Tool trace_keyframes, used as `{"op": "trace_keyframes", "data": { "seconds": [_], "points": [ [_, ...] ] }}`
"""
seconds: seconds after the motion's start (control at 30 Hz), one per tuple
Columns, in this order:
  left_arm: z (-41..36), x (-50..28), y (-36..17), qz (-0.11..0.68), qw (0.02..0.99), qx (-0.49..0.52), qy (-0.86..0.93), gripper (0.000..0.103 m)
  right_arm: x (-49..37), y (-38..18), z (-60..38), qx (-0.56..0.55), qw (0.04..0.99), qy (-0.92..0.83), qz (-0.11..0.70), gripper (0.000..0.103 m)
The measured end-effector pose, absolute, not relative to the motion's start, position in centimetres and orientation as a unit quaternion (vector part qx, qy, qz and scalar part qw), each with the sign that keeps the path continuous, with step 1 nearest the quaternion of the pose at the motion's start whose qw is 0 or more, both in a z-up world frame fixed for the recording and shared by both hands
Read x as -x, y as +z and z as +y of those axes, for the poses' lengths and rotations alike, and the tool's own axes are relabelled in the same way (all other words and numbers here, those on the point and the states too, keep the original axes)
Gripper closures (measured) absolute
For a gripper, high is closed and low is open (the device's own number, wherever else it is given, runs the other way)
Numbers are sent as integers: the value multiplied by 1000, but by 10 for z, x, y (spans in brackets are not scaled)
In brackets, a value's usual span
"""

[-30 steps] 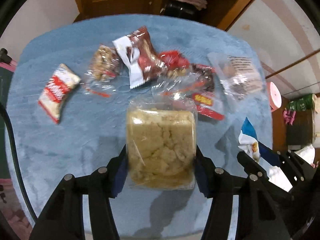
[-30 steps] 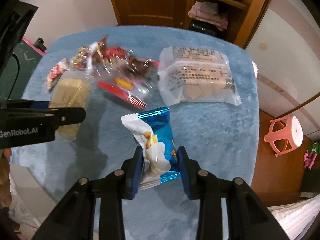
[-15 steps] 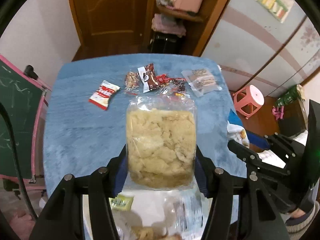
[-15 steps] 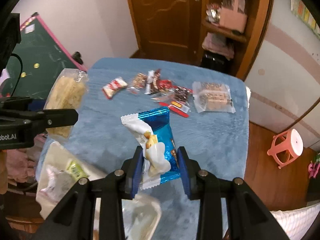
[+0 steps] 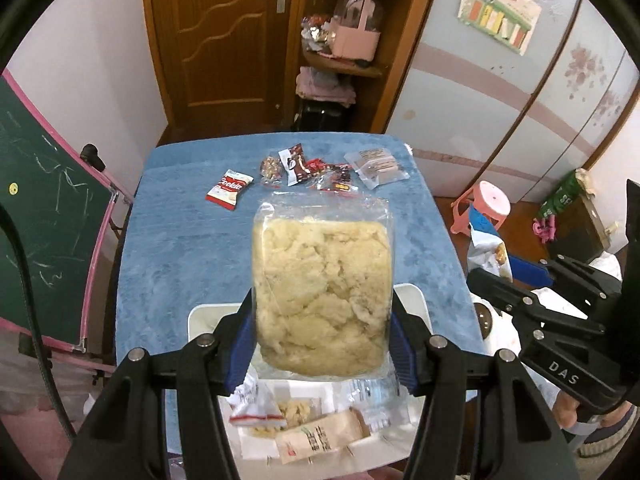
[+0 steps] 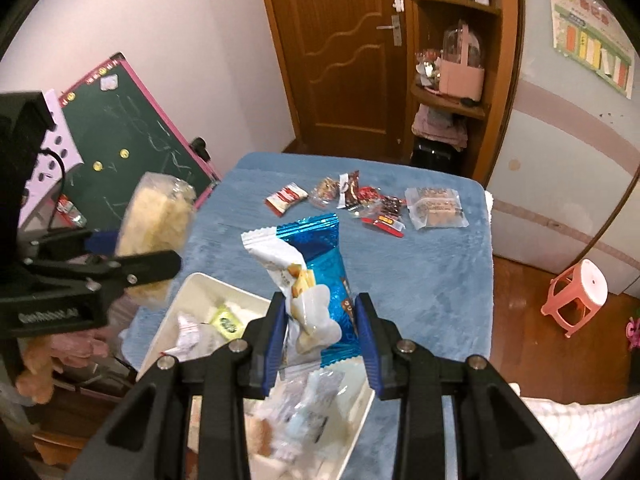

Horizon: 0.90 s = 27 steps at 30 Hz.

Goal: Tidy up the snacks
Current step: 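Carry the cracker bag and blue-white snack into the tray and release them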

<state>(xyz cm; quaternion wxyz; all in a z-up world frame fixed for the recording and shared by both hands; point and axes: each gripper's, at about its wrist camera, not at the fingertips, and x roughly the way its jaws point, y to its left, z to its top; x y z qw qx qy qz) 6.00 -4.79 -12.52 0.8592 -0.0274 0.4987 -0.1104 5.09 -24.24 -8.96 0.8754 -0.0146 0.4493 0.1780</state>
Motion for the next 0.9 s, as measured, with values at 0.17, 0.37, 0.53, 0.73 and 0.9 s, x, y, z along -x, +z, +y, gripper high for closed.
{"op": "trace_keyframes", "data": {
  "seconds": [0.17,0.37,0.53,0.73,0.9],
  "points": [
    [-48,-29,-119,481,869,31,-107,46,-23,-75,-239,-6,879,182,441,68],
    [-52,-1,-129,470,878,13,-91,46,5,-74,-234,-23,882,190,431,68],
    [-52,13,-150,486,871,5,-79,46,13,-92,-228,-32,868,193,457,68],
    [-54,21,-170,506,859,4,-77,46,25,-111,-223,-40,857,193,477,67],
    [-58,26,-177,508,858,-12,-78,46,28,-121,-218,-35,852,188,487,67]
  ]
}}
